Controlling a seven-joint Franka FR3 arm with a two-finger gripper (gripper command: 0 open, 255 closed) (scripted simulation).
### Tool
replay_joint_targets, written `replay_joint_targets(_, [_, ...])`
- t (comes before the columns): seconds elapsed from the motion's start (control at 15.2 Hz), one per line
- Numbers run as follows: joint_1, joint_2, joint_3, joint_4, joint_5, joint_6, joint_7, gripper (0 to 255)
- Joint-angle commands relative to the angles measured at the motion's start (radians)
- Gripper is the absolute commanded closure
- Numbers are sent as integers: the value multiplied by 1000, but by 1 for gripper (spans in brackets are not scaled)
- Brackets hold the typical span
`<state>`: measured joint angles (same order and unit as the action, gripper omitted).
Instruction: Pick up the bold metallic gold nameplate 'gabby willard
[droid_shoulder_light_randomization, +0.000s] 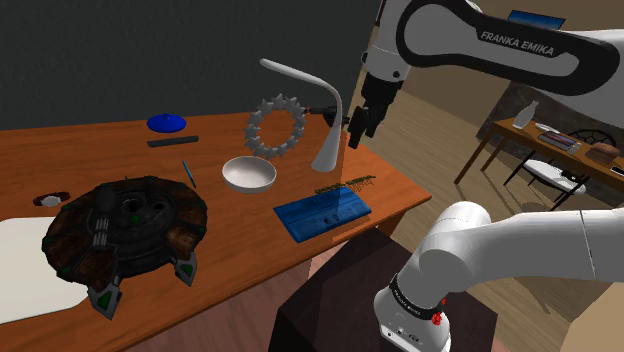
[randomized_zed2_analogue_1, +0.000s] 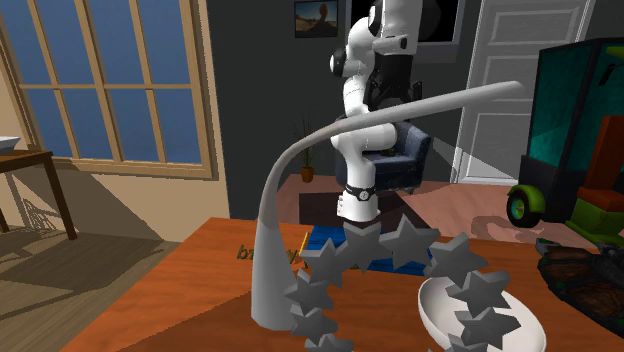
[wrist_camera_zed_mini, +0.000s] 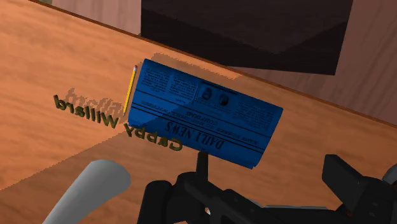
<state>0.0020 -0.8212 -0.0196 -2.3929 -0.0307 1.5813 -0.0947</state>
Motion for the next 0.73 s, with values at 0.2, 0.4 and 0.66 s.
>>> replay_joint_targets(0.2, [8, -46, -68, -94, -57, 59, -133, 0])
replay_joint_targets(0.4, [11, -74, -144, -174, -121, 123, -267, 0])
replay_joint_targets(0.66, [9, -79, -258, -255, -213, 222, -447, 0])
